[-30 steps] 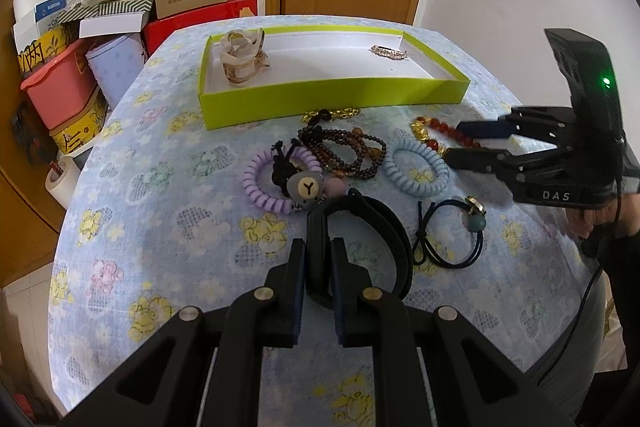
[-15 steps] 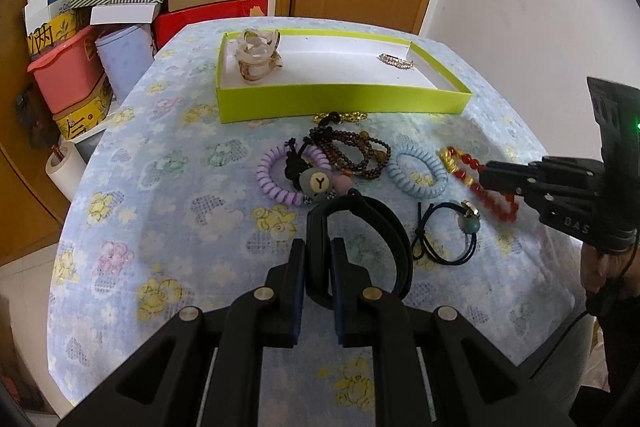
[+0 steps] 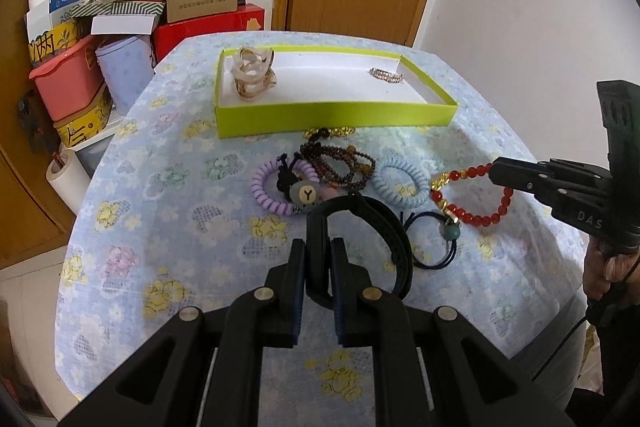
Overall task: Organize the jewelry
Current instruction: 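Release the red bracelet into the box with the right tool while the left tool holds the band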
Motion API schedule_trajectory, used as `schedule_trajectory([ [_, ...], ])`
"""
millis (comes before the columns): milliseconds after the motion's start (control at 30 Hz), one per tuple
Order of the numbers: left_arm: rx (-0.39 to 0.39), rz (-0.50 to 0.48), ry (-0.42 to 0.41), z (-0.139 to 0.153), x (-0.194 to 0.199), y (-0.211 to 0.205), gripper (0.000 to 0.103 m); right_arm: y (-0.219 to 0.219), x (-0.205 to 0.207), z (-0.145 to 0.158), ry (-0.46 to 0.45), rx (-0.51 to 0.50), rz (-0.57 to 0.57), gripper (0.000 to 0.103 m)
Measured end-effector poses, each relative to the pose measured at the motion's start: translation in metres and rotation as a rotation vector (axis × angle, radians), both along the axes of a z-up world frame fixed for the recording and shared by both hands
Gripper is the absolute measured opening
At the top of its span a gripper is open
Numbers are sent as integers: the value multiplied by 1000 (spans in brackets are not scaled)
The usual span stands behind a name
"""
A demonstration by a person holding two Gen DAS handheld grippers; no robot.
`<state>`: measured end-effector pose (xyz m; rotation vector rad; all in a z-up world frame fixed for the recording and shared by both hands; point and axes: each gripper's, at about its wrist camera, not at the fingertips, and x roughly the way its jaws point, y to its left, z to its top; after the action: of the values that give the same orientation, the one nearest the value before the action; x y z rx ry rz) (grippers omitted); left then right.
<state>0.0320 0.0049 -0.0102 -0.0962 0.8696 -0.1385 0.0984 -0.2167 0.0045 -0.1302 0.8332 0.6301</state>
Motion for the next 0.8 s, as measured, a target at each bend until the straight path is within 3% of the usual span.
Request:
schedule_trajectory([
  [467, -8, -9, -43, 25, 16, -3, 13, 6, 4, 43, -93, 37, 2, 9],
  [800, 15, 19, -52, 36, 53, 8, 13, 15, 29, 64, -143, 36, 19, 9],
])
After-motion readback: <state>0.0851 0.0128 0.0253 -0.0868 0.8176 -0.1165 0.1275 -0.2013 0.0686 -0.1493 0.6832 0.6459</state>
